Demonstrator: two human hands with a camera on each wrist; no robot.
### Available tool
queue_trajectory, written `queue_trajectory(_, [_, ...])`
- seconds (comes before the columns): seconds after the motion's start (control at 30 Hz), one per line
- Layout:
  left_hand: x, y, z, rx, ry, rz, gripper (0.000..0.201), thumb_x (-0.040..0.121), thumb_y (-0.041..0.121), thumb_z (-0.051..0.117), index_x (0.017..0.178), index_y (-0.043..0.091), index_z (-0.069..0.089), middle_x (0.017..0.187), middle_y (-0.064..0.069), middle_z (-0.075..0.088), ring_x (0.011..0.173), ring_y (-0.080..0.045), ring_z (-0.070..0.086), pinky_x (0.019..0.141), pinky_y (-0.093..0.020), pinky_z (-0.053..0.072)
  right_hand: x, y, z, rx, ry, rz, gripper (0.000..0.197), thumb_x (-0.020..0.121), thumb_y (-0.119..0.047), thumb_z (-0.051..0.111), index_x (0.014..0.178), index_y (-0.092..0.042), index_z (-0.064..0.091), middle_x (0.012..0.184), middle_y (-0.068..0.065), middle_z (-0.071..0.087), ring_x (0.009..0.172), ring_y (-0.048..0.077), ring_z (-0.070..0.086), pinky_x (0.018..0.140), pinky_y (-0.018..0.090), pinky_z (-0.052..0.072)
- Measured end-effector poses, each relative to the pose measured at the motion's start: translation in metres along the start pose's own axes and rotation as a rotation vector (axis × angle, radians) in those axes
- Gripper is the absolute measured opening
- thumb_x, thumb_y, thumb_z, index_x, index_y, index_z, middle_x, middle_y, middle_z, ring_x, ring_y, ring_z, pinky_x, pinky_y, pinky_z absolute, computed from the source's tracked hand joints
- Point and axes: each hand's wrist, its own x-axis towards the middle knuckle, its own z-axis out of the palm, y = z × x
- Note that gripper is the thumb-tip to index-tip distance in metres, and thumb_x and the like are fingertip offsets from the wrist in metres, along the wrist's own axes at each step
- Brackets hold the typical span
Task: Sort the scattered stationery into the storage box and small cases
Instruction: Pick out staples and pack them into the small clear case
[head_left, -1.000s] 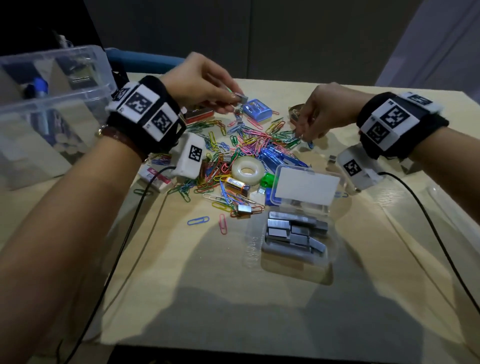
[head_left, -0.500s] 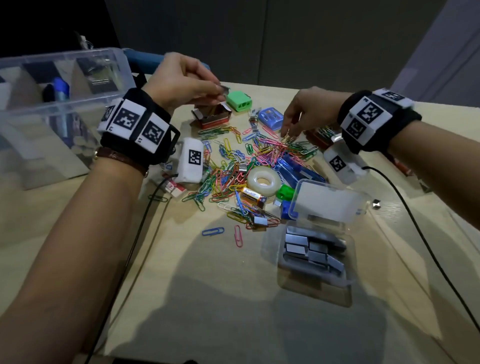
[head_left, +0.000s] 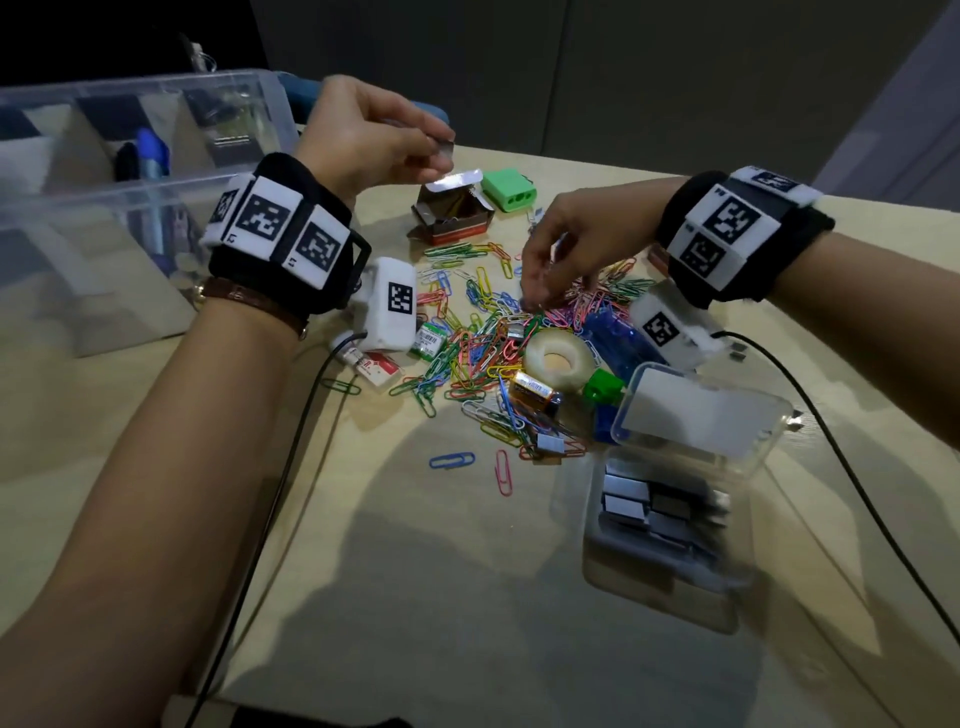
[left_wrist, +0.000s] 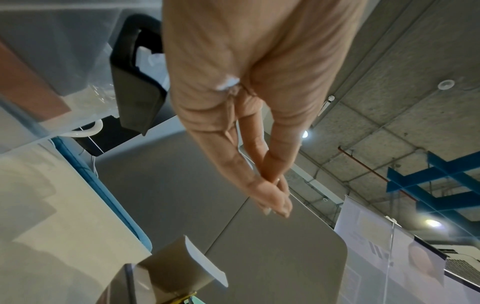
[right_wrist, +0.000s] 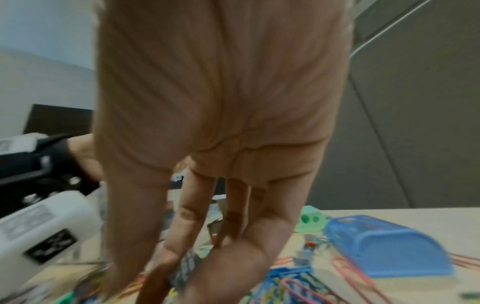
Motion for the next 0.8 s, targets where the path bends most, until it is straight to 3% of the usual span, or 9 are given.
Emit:
queue_trajectory(0.1, [-0.001,0.001,0.000,-0.007,-0.002,0.017,0.014,0.092,-0.002,0.057,0.090,0.007,0.068,0.097,-0.020,0.068,0.083,-0.017,0.071,0.076,-0.023,0.056,0.011,-0.016,0.010,-0.105,-0.045,-0.018,0.029,0.075,-0.041,0.078,0.088,-0.015,0.073,0.082,-0.001,0.072,0.068,0.003,0.064,0.058,0.022,0.055])
queue_trajectory(0.2, [-0.002,0.003,-0.001,-0.017,-0.005,0.021,0.014,0.093,-0.002,0.056,0.092,0.006,0.067,0.094,-0.016,0.068,0.081,-0.014,0.071,0.073,-0.021,0.055,0.024,-0.021,0.018,-0.221,-0.025,-0.001,0.025,0.080,-0.036,0.077,0.079,-0.014,0.065,0.073,0.000,0.066,0.048,-0.002,0.059,0.059,0.027,0.056])
queue_trajectory(0.3, [-0.003,0.003,-0.001,-0.024,-0.003,0.022,0.013,0.093,-0.002,0.056,0.093,0.005,0.067,0.093,-0.016,0.069,0.081,-0.014,0.072,0.073,-0.021,0.055,0.026,-0.019,0.011,-0.244,0.020,-0.017,0.005,0.090,-0.013,0.067,0.084,-0.011,0.068,0.084,0.007,0.072,0.059,0.003,0.067,0.054,0.020,0.054])
queue_trajectory(0.37, [-0.003,0.004,-0.001,-0.028,-0.003,0.014,0.013,0.093,-0.001,0.056,0.094,0.006,0.067,0.094,-0.015,0.069,0.083,-0.015,0.072,0.073,-0.021,0.055,0.021,-0.013,0.000,-0.186,0.090,-0.024,0.009,0.091,-0.007,0.063,0.087,-0.012,0.070,0.087,0.008,0.074,0.069,0.009,0.071,0.058,0.022,0.057])
queue_trajectory(0.43, [-0.002,0.004,-0.002,-0.036,-0.011,0.010,0.013,0.093,-0.001,0.057,0.094,0.005,0.067,0.095,-0.016,0.069,0.084,-0.016,0.072,0.074,-0.021,0.055,0.014,-0.008,-0.011,-0.094,0.181,-0.025,0.008,0.091,-0.010,0.064,0.089,-0.013,0.071,0.086,0.006,0.074,0.070,0.008,0.071,0.063,0.025,0.058])
queue_trajectory(0.57, [-0.002,0.004,-0.004,-0.034,-0.031,0.006,0.012,0.092,-0.001,0.057,0.095,0.005,0.068,0.094,-0.015,0.070,0.083,-0.015,0.072,0.073,-0.020,0.055,0.003,-0.003,-0.023,0.024,0.248,-0.003,0.019,0.086,-0.025,0.071,0.093,-0.007,0.074,0.076,0.007,0.072,0.058,0.007,0.064,0.054,0.015,0.052])
queue_trajectory(0.67, [-0.003,0.006,-0.004,-0.036,-0.040,0.001,0.012,0.092,0.000,0.058,0.094,0.006,0.068,0.094,-0.014,0.070,0.083,-0.014,0.072,0.073,-0.020,0.055,-0.006,-0.003,-0.023,0.032,0.214,-0.004,0.010,0.083,-0.017,0.074,0.091,-0.011,0.075,0.073,0.006,0.071,0.059,0.006,0.064,0.055,0.014,0.050])
queue_trajectory(0.8, [-0.007,0.017,-0.009,0.164,-0.100,-0.013,0.010,0.090,0.002,0.061,0.098,0.002,0.068,0.097,-0.015,0.070,0.084,-0.015,0.073,0.073,-0.019,0.056,-0.012,-0.006,-0.020,0.025,0.211,-0.062,0.019,0.081,-0.012,0.076,0.099,-0.010,0.074,0.081,0.009,0.071,0.065,0.003,0.068,0.063,0.016,0.056])
